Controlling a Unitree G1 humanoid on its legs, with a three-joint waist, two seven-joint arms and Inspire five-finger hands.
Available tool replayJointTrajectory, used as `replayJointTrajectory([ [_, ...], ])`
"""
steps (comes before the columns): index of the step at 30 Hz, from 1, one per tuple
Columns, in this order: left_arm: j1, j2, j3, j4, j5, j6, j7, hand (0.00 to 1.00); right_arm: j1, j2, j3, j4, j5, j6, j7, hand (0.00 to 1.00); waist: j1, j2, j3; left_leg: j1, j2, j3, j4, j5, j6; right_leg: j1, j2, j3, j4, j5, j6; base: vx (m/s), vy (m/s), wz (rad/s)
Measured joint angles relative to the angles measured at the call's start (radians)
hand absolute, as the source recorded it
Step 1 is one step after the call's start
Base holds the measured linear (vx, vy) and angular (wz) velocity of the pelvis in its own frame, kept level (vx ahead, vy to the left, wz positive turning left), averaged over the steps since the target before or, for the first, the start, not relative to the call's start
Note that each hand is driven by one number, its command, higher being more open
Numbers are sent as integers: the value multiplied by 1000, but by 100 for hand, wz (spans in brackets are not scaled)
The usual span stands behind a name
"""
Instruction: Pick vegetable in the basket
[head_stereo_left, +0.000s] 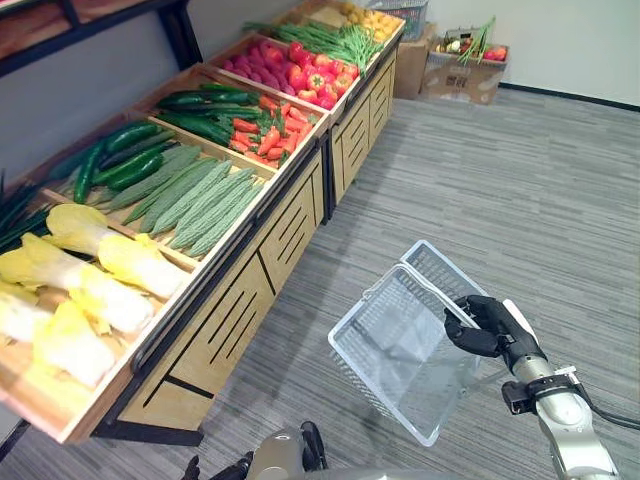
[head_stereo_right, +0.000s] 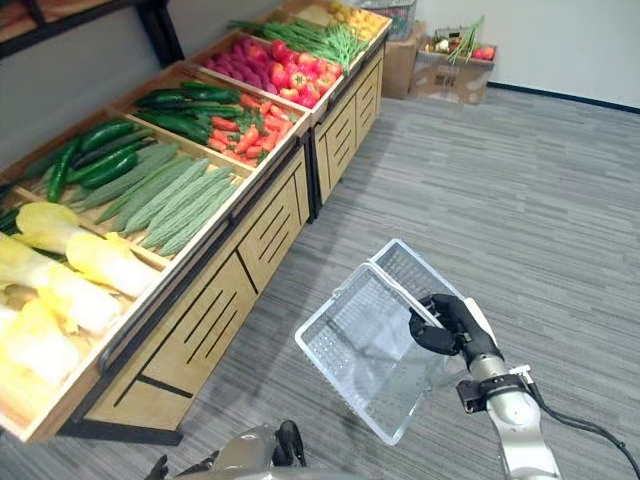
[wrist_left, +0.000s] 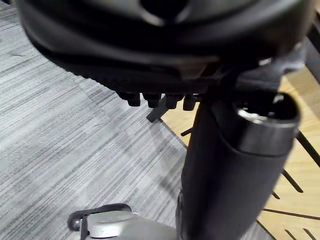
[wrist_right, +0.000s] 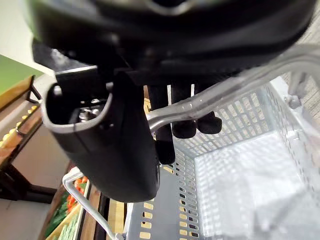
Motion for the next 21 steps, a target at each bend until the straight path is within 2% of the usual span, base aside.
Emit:
replayJointTrajectory([
  [1, 2, 12, -19, -17, -2, 15, -1, 100, 6, 0, 0, 0, -2, 0, 11, 0, 0, -10, -1, 45, -20, -19, -47, -2, 5, -80, -10, 28, 159, 138, 5, 422, 201, 42],
  [2, 3, 20, -26, -23, -2, 22, -1, 100, 7, 1, 1, 0, -2, 0, 14, 0, -3, -12, 0, 69, -28, -35, -70, -3, 6, -107, -10, 37, 221, 230, 6, 449, 159, 65],
  [3, 4, 28, -41, -35, -2, 35, -1, 100, 7, 5, 1, -1, -7, -9, 14, 0, -15, -22, -1, 116, -44, -74, -110, -5, 14, -159, -9, 50, 353, 259, -12, 462, 119, 84],
  [4, 2, 41, -43, -39, -2, 41, 1, 100, 7, 8, 0, -6, -7, -18, 10, 0, -21, -30, -6, 155, -56, -109, -132, -6, 17, -205, -1, 53, 436, 204, -38, 471, 99, 85],
  [6, 1, 37, -43, -59, -5, 42, 2, 100, 4, 17, 1, -29, -7, -27, 7, 0, -20, -27, -5, 213, -57, -156, -160, -8, 20, -245, 30, 32, 443, 137, -47, 436, 32, 75],
  [8, -2, 36, -41, -76, -11, 42, 1, 100, 3, 20, 1, -50, -6, -57, 7, 0, -21, -18, -4, 261, -50, -222, -181, -10, 22, -274, 62, -4, 368, 73, -70, 462, -77, 81],
  [10, -9, 40, -36, -78, -10, 41, 7, 100, -5, 19, 0, -74, -5, -94, 4, 0, -25, 0, -7, 289, -22, -298, -185, -15, 26, -328, 122, 9, 161, 26, -70, 372, -168, 92],
  [12, -21, 43, -27, -74, -10, 41, 19, 100, -7, 19, -1, -81, 4, -111, -10, 0, -33, 6, -9, 287, -2, -354, -178, -23, 12, -363, 160, 71, 8, 33, -60, 308, -247, 120],
  [13, -28, 45, -20, -74, -10, 42, 31, 100, -9, 20, -1, -88, 4, -119, -29, 0, -48, 2, -11, 271, 19, -426, -139, -64, -34, -369, 199, 183, -199, 84, -23, 364, -376, 147],
  [14, -28, 50, -19, -74, -10, 42, 33, 100, -9, 20, -1, -90, 4, -119, -35, 0, -48, -5, -14, 263, 22, -445, -116, -87, -53, -361, 202, 221, -271, 124, -16, 350, -411, 159],
  [15, -26, 64, -13, -74, -10, 42, 34, 100, -4, 25, -3, -93, 3, -119, -44, 0, -52, -31, -17, 246, 15, -473, -72, -139, -91, -333, 195, 284, -382, 211, -6, 149, -251, 110],
  [16, -31, 73, -2, -70, -10, 44, 35, 100, 3, 27, -8, -94, 3, -119, -51, 0, -56, -39, -15, 242, 13, -490, -47, -177, -118, -321, 190, 297, -395, 275, 42, 177, -308, 119],
  [17, -48, 38, 12, -58, -9, 59, 38, 100, 2, 32, -28, -83, 3, -98, -65, 0, -39, 13, -18, 230, 80, -520, -20, -204, -138, -305, 242, 261, -369, 254, 15, 263, -357, 93],
  [18, -43, 18, 19, -60, -8, 59, 41, 100, 2, 37, -29, -83, 1, -81, -75, 0, -19, 23, -20, 230, 110, -526, -26, -198, -145, -303, 262, 234, -352, 230, -6, 220, -266, 67],
  [21, -36, -22, 43, -45, -5, 64, 43, 100, 2, 44, -41, -92, 3, -55, -84, 0, -10, 19, -18, 230, 139, -542, -66, -153, -174, -296, 269, 174, -342, 204, -30, 150, -238, 55],
])
